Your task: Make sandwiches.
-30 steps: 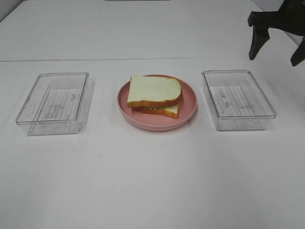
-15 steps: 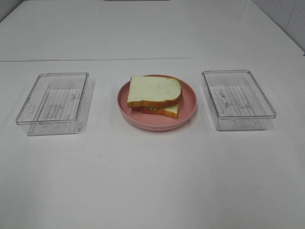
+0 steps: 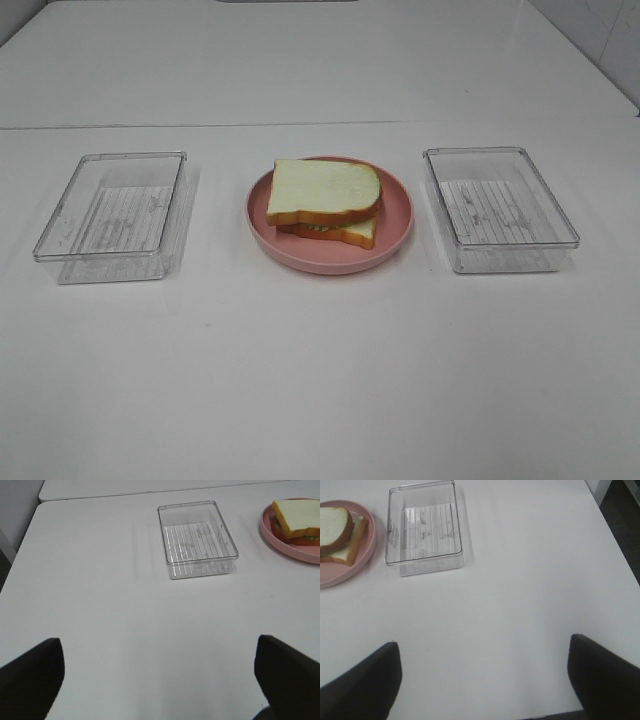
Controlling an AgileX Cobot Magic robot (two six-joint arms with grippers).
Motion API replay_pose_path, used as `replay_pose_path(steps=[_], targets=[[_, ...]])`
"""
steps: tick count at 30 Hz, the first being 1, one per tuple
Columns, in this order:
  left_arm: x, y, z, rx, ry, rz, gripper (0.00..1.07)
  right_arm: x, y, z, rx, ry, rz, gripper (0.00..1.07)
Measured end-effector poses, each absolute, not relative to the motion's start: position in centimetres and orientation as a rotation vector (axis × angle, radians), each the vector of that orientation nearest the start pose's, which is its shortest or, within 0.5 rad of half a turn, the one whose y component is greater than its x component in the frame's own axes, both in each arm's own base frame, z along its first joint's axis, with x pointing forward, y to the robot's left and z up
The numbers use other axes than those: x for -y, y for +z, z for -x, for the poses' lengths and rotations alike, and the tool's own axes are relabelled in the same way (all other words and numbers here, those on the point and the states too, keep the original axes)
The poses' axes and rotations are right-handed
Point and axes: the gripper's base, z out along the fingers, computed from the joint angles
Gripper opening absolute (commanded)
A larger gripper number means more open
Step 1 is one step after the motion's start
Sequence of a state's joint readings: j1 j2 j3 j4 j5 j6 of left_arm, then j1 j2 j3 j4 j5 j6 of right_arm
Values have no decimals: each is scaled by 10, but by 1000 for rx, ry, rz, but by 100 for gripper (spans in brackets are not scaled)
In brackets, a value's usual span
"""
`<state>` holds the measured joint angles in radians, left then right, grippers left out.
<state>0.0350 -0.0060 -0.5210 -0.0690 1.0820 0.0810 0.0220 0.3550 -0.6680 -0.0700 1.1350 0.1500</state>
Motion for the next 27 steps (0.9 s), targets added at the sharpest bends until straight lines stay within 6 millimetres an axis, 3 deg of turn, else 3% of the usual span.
replay_pose_path(steps=[16, 27], targets=[[6, 281, 9, -2036, -10, -52, 98, 6, 272, 7, -2111, 11, -141, 84], [6, 281, 9, -2036, -10, -52, 98, 6, 261, 3, -2131, 6, -120, 84]])
